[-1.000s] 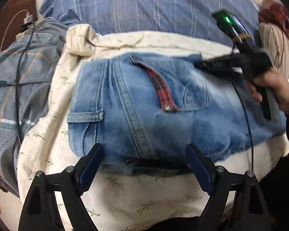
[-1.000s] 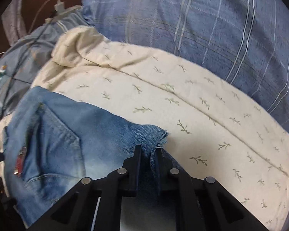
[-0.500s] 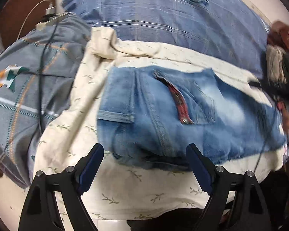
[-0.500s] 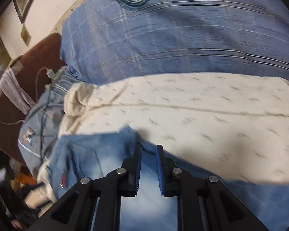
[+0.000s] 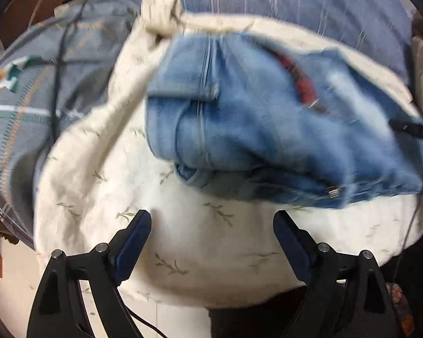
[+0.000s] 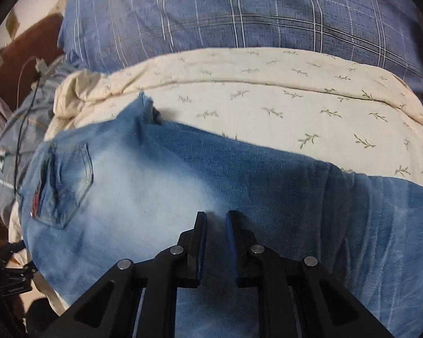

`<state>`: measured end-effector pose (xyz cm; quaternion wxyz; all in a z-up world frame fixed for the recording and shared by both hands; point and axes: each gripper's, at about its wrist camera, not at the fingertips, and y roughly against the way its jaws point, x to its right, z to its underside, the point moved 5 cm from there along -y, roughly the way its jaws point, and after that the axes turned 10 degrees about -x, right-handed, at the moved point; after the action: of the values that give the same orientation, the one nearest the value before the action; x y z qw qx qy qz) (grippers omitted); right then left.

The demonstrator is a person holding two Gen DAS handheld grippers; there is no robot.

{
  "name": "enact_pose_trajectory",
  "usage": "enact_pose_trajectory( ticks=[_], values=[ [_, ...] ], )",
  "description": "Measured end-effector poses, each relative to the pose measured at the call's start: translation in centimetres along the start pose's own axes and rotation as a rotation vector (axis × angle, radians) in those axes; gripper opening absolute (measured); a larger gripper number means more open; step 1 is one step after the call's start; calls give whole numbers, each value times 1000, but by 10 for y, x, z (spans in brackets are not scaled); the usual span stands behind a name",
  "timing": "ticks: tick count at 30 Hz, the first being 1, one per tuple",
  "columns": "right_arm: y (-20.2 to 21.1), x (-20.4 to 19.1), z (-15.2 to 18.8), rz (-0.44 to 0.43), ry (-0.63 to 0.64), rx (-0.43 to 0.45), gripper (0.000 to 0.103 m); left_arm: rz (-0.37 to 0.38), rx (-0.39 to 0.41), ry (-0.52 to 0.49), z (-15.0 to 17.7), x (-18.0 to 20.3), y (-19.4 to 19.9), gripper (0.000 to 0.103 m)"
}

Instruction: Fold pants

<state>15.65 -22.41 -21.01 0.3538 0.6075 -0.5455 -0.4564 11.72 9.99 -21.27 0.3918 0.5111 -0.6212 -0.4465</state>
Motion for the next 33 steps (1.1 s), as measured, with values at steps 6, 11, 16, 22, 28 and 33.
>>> enact_pose_trajectory(
  ticks=[6,11,16,22,28,33],
  values=[
    [60,5,15,-72,-13,105,17,55,190,-6,-12,12,80,89],
    [131,19,35,-63,-36,256,17,100,336,17,-21,31,130,96],
    [193,42,68,-48,-80,415,17,107,391,33,-30,65,153,98],
    [216,64,104,-2,-115,472,17,21,403,-14,-32,97,162,98],
    [212,97,124,64,-163,459,17,-100,424,-61,-33,117,162,98],
    [206,115,125,58,-199,450,17,-121,427,-92,-37,130,159,98]
  ],
)
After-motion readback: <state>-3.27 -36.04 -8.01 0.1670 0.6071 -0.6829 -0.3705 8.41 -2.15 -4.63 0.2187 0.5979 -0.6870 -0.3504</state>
